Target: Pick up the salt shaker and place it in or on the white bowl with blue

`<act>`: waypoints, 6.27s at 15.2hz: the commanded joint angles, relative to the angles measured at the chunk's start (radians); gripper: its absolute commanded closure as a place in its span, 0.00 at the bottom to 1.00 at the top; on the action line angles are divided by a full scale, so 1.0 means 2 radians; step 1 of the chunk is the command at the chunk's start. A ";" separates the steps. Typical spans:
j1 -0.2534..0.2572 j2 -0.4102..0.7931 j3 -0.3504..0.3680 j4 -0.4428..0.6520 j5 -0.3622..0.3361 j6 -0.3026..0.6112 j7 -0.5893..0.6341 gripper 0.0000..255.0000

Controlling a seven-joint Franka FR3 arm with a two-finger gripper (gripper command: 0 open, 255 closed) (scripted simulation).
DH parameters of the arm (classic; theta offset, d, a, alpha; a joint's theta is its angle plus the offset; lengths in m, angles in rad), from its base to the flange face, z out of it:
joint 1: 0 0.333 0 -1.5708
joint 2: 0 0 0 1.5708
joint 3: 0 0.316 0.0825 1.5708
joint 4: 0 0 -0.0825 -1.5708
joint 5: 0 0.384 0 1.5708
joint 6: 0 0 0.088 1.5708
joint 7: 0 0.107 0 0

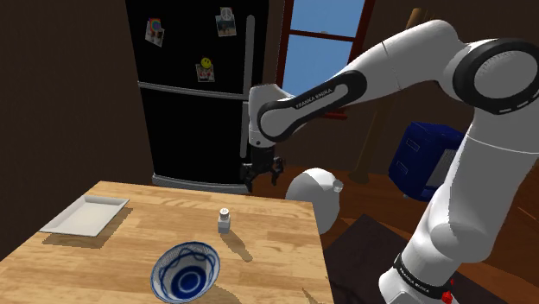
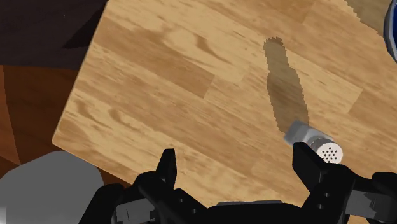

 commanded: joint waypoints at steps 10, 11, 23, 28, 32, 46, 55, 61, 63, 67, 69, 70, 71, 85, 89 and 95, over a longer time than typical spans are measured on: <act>0.049 0.210 0.007 0.194 -0.035 0.020 0.074 0.00; 0.051 0.217 0.007 0.202 -0.035 0.020 0.075 0.00; 0.056 0.242 0.004 0.186 -0.041 0.061 0.079 0.00; 0.056 0.242 0.004 0.186 -0.041 0.061 0.079 1.00; 0.056 0.242 0.004 0.186 -0.041 0.061 0.079 1.00; 0.051 0.202 0.010 0.197 -0.032 0.011 0.078 1.00; 0.048 0.173 0.014 0.217 -0.025 -0.038 0.077 1.00; 0.047 0.157 0.016 0.236 -0.021 -0.072 0.077 1.00; 0.046 0.152 0.016 0.243 -0.020 -0.084 0.077 1.00; 0.060 0.145 0.024 0.249 -0.019 -0.095 0.098 1.00; 0.074 0.144 0.031 0.251 -0.019 -0.097 0.119 1.00; 0.081 0.144 0.034 0.253 -0.019 -0.098 0.129 1.00; 0.088 0.144 0.038 0.256 -0.020 -0.100 0.140 1.00; 0.172 0.181 0.068 0.310 -0.036 -0.110 0.253 1.00; 0.173 0.188 0.067 0.293 -0.038 -0.086 0.253 1.00; 0.174 0.201 0.064 0.272 -0.043 -0.052 0.252 1.00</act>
